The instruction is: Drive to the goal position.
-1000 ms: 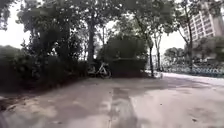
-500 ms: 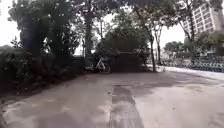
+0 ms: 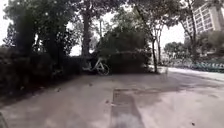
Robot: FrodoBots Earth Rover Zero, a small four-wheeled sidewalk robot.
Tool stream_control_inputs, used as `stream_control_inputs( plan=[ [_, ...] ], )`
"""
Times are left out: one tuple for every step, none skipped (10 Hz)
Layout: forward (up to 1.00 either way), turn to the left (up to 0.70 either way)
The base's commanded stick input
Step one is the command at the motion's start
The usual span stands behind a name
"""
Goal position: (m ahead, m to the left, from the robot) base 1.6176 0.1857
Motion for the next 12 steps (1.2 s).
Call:
stream_control_inputs(
  plan=[
    [0.70,0.00],
    [0.70,0.00],
    [0.70,0.00],
    [0.70,0.00],
    [0.70,0.00],
    [0.70,0.00],
    [0.70,0.00],
    [0.70,0.00],
    [0.70,0.00],
    [0.70,0.00],
    [0.70,0.00],
    [0.70,0.00]
  ],
)
